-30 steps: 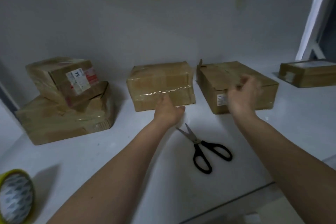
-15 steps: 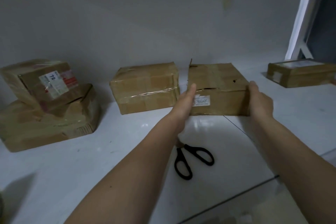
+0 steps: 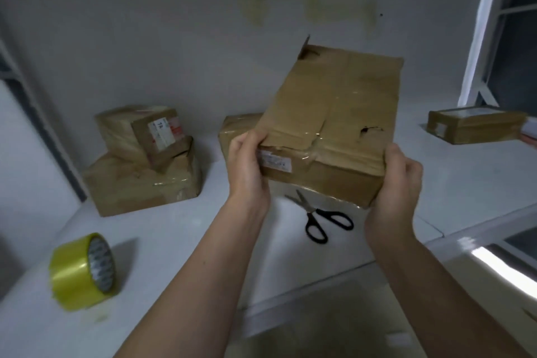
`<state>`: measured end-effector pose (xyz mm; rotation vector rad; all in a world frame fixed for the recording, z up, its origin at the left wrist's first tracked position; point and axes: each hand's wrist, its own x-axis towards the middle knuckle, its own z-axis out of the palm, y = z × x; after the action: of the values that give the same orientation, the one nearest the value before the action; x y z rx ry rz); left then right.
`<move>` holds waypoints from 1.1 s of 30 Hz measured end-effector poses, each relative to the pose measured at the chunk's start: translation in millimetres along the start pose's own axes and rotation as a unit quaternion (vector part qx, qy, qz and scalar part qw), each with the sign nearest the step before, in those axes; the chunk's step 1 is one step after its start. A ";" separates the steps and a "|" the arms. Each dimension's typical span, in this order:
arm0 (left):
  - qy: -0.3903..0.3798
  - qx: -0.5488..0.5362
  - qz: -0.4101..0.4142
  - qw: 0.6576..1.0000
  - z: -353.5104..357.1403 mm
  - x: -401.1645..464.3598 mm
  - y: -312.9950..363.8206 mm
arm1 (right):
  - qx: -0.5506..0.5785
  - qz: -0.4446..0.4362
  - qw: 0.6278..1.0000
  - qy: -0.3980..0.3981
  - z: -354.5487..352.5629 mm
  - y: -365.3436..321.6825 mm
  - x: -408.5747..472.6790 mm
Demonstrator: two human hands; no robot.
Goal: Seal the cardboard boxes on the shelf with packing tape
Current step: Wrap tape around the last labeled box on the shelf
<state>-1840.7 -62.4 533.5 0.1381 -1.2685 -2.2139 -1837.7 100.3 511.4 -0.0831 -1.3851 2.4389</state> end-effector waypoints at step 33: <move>-0.197 0.803 0.244 0.507 -160.6 -146.8 75.8 | -0.305 0.089 0.904 -0.286 33.4 30.9 -147.9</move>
<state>-1628.7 -135.5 480.6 -0.0588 -2.7100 0.0597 -1713.3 11.7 486.2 0.4097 -2.4605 2.1415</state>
